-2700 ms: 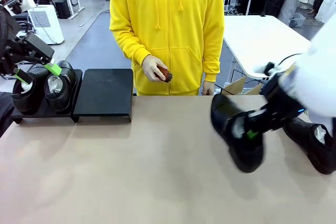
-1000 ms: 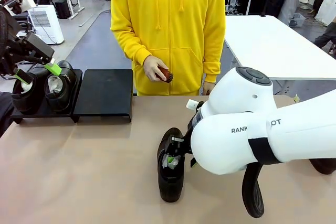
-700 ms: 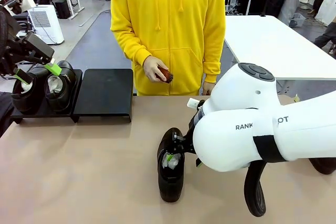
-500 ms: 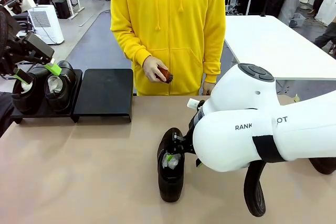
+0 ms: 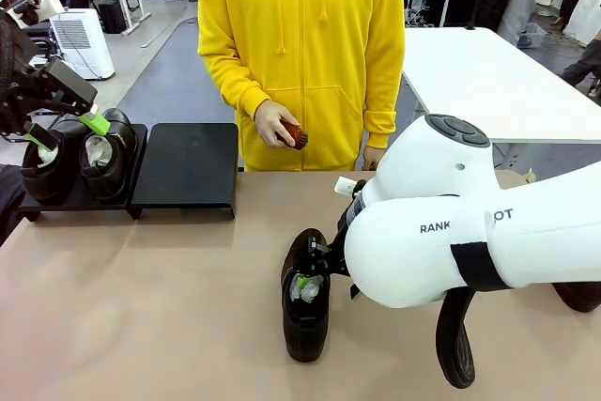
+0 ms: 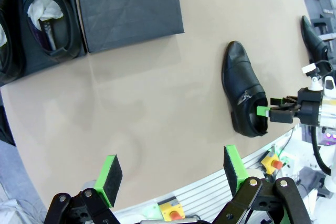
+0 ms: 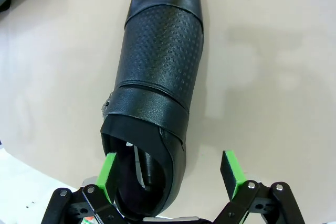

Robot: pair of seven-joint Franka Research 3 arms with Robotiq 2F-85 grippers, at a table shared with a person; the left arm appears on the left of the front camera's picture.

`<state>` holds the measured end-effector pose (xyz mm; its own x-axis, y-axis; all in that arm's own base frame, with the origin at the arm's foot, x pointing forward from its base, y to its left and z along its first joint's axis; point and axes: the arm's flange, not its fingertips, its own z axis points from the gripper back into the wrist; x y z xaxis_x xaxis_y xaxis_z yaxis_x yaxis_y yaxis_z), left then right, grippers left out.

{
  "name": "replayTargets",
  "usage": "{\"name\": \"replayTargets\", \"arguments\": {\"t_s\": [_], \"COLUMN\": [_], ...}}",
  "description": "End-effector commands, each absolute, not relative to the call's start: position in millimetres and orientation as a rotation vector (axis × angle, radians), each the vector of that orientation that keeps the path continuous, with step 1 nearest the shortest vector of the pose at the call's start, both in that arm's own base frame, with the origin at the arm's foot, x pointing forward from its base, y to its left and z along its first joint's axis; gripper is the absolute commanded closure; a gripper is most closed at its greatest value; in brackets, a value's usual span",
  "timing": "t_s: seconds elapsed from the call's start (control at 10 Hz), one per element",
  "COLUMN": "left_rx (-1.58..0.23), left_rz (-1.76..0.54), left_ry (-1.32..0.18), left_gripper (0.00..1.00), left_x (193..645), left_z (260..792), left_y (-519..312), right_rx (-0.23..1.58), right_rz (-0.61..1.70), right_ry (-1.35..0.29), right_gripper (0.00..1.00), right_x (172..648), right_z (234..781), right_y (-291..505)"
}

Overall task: Organize the shoes by placing them on the stand.
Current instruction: Place the Shoe from the middle of the table onto the Shoes Stand.

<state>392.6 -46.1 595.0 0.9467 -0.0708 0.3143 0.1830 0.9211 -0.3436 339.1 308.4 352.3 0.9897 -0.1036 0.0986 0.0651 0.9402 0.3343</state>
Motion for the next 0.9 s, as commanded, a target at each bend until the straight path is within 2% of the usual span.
{"name": "replayTargets", "arguments": {"t_s": [0.0, 0.1, 0.2, 0.4, 0.6, 0.7, 0.8], "left_rx": [-0.401, -0.401, -0.379, -0.34, -0.427, -0.417, -0.403], "left_rz": [-0.15, -0.15, -0.132, -0.311, -0.381, -0.338, -0.271], "left_ry": [-0.304, -0.304, -0.302, -0.338, -0.184, -0.066, -0.031], "left_gripper": [0.0, 0.0, 0.0, 0.0, 0.0, 0.0, 0.0], "left_x": [392, 392, 393, 364, 327, 315, 302], "left_z": [595, 595, 595, 591, 562, 544, 526], "left_y": [-45, -45, -46, -106, -177, -207, -233], "right_rx": [0.342, 0.337, 0.314, 0.343, 0.346, 0.358, 0.373], "right_rz": [-0.095, -0.086, -0.089, -0.259, -0.485, -0.562, -0.648], "right_ry": [-0.132, -0.116, -0.155, -0.267, -0.317, -0.328, -0.344], "right_gripper": [0.0, 0.0, 0.0, 0.0, 0.0, 0.0, 0.0], "right_x": [341, 339, 327, 312, 313, 313, 311], "right_z": [351, 352, 384, 428, 440, 441, 442], "right_y": [310, 308, 291, 226, 169, 151, 139]}}
